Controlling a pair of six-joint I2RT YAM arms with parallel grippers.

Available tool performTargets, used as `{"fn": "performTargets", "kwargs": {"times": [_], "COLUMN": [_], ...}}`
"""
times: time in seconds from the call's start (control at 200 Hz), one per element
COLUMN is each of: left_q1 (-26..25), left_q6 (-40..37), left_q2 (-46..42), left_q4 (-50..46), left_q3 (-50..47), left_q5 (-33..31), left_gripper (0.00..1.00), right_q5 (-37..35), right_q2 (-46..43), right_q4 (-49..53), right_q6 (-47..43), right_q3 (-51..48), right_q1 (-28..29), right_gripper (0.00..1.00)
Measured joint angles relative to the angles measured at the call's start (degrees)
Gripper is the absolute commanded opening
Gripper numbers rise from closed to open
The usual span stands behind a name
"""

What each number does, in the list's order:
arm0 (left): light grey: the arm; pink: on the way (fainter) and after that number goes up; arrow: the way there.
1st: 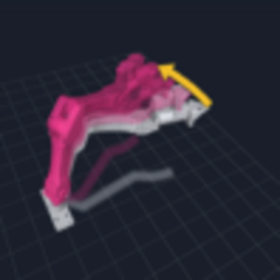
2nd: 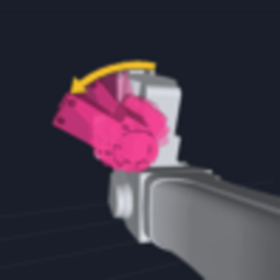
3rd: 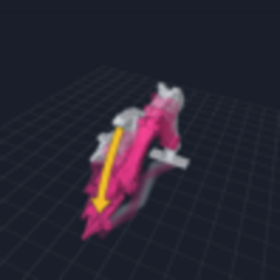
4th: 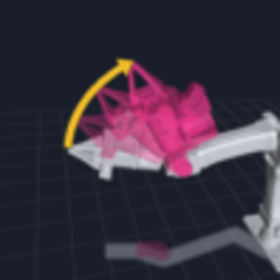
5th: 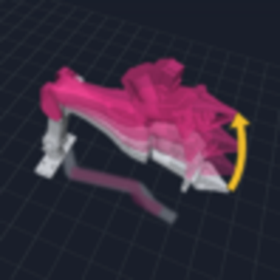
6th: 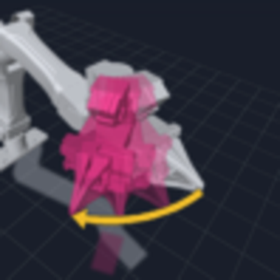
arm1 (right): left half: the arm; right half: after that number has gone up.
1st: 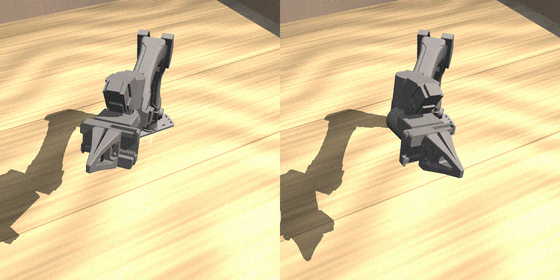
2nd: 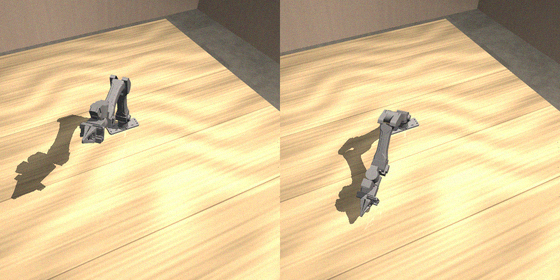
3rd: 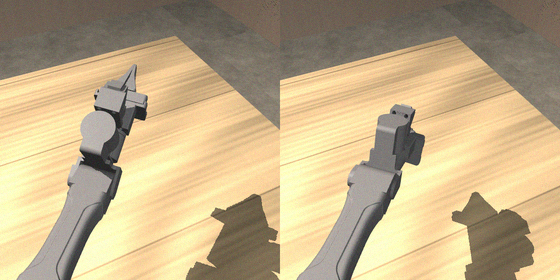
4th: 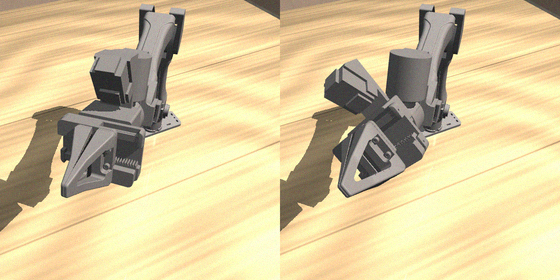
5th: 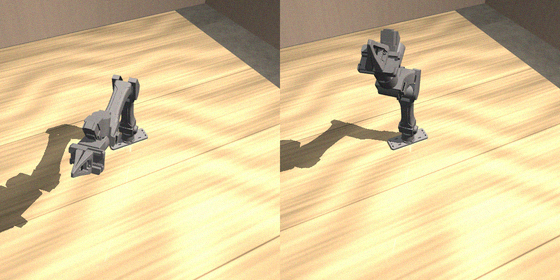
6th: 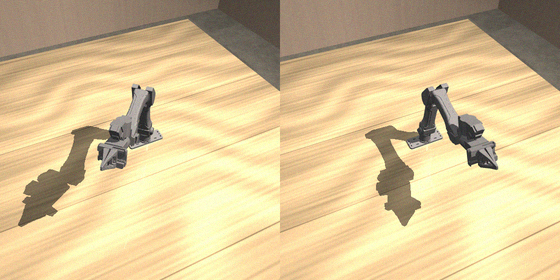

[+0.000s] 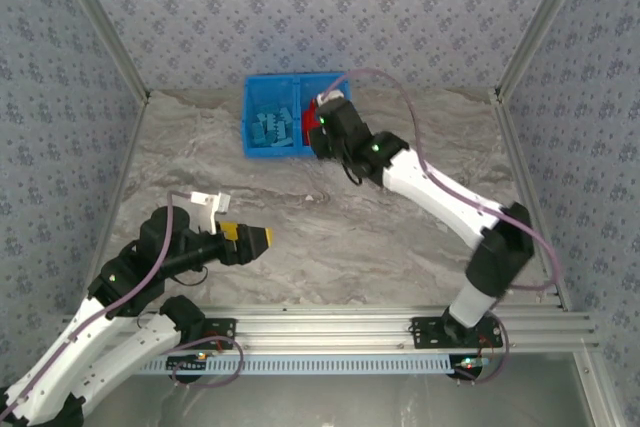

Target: Sort the legos into containers by color

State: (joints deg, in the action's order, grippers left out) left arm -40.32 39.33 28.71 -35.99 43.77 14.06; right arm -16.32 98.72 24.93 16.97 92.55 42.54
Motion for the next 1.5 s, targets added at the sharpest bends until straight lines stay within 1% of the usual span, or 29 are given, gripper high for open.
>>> {"fn": "performTargets", "kwargs": {"times": [0.1,0.22,0.365,0.435,0.47,0.52,0.565,0.625,0.68,0.874,0.934,1.004,1.084,1.134,1.229,1.304,1.339,1.429,1.499], "left_q1": [-0.22,-0.22,-0.22,-0.22,-0.2,-0.22,-0.22,-0.22,-0.2,-0.22,-0.22,-0.22,-0.2,-0.22,-0.13,0.87,1.79,5.14,8.15], "left_q6": [-0.04,-0.35,-1.84,-2.86,-3.34,-4.09,-4.61,-5.44,-6.23,-8.02,-8.02,-8.0,-8.79,-10.14,-14.34,-18.93,-21.2,-25.75,-28.15], "left_q2": [-0.44,-0.46,0.85,2.21,2.86,3.91,4.74,5.88,6.84,10.88,11.82,11.87,11.17,10.56,9.11,8.66,8.68,9.22,9.75], "left_q4": [-1.07,-1.81,-2.14,-1.88,-1.66,-1.25,-0.7,0.39,1.7,4.81,5.42,6.45,8.28,9.81,13.49,17.05,18.8,23.17,26.93], "left_q3": [0.35,0.55,0.9,1.05,1.05,1.03,0.96,0.59,-0.11,-1.2,-1.25,-1.77,-3.43,-5.03,-8.72,-11.43,-12.5,-14.64,-16.48], "left_q5": [-2.86,-6.05,-9.75,-11.1,-11.65,-12.22,-12.66,-13.46,-14.25,-19.12,-21.92,-26.58,-32.92,-37.07,-45.2,-50.47,-52.54,-57.0,-59.6], "left_gripper": [0.99,0.99,0.99,0.99,0.99,0.99,0.99,0.99,0.99,0.99,0.99,0.99,0.99,0.99,0.99,0.99,0.99,0.99,0.99], "right_q5": [0.2,-0.15,1.18,2.56,2.91,3.45,4.07,5.22,6.32,9.01,9.33,9.55,9.6,9.53,8.63,7.82,7.32,5.01,3.06], "right_q2": [10.34,23.85,40.04,48.54,51.8,54.55,55.65,56.63,56.96,56.35,55.01,52.37,46.18,40.33,24.57,9.03,1.81,-14.84,-25.49], "right_q4": [-0.55,0.59,3.63,5.2,5.64,5.88,5.77,5.77,5.68,5.73,6.6,7.93,10.01,10.71,9.16,4.7,2.95,-2.38,-6.05], "right_q6": [-2.03,-3.15,-3.08,-3.13,-3.19,-3.39,-3.96,-4.42,-4.68,-6.14,-6.12,-6.1,-5.81,-5.53,-5.07,-5.16,-5.01,-4.39,-4.26], "right_q3": [8.92,22.73,43.08,54.88,58.97,61.42,61.55,61.51,61.51,62.95,62.95,62.38,58.93,54.18,38.99,22.36,15.26,-1.22,-13.33], "right_q1": [-3.41,-6.23,-9.57,-11.17,-11.8,-12.59,-13.11,-13.55,-13.6,-12.76,-12.48,-12.24,-12.02,-11.93,-11.91,-11.93,-12.04,-12.37,-12.81], "right_gripper": [0.29,0.3,0.32,0.34,0.36,0.4,0.44,0.53,0.57,0.59,0.59,0.6,0.65,0.71,0.82,0.89,0.91,0.93,0.96]}}
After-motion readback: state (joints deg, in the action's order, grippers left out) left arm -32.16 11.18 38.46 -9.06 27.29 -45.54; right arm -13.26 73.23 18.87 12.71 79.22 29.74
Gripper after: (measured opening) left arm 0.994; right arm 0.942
